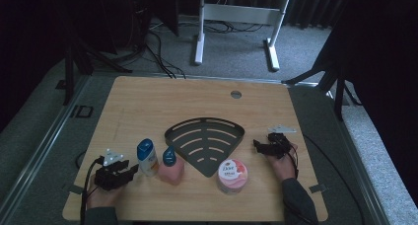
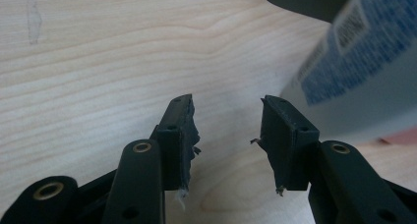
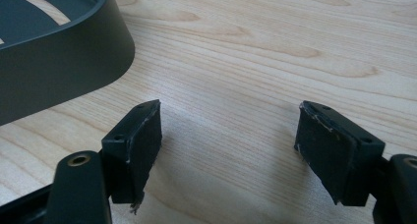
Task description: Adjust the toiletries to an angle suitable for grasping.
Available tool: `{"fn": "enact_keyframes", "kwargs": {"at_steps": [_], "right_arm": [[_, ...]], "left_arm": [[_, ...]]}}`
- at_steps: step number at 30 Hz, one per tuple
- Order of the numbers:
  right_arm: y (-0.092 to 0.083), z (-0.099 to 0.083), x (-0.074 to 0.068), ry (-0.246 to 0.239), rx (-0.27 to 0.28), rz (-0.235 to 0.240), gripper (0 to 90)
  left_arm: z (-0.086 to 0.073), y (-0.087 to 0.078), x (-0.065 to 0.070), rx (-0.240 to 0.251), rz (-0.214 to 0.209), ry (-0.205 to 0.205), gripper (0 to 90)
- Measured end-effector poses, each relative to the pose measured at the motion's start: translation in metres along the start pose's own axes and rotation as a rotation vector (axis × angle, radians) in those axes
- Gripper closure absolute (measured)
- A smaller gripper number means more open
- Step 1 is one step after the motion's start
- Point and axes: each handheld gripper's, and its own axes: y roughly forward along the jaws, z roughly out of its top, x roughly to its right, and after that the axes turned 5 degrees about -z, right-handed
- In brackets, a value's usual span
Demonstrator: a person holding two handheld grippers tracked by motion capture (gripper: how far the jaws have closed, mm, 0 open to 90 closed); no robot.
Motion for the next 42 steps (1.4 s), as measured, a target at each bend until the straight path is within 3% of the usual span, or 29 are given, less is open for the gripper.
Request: {"fn": "enact_keyframes", "kwargs": {"at_steps": [14,21,26,37,42], "right_arm": [[0.000,0.000,0.000,0.000,0.000,0.000,25.1],[0.000,0.000,0.000,0.000,0.000,0.000,25.1],[0.000,0.000,0.000,-0.001,0.000,0.000,25.1],[0.000,0.000,0.000,-0.002,0.000,0.001,25.1],[0.000,0.000,0.000,-0.002,0.000,0.001,25.1]], "left_arm": [[-0.013,-0.005,0.015,-0.021,-0.036,0.045,51.7],[-0.015,-0.006,0.024,-0.018,-0.092,0.082,50.9],[-0.013,-0.007,0.025,0.012,-0.139,0.074,53.9],[-0.003,0.006,0.031,0.008,-0.154,0.097,56.9],[0.004,0.012,0.034,-0.010,-0.122,0.105,57.0]]}}
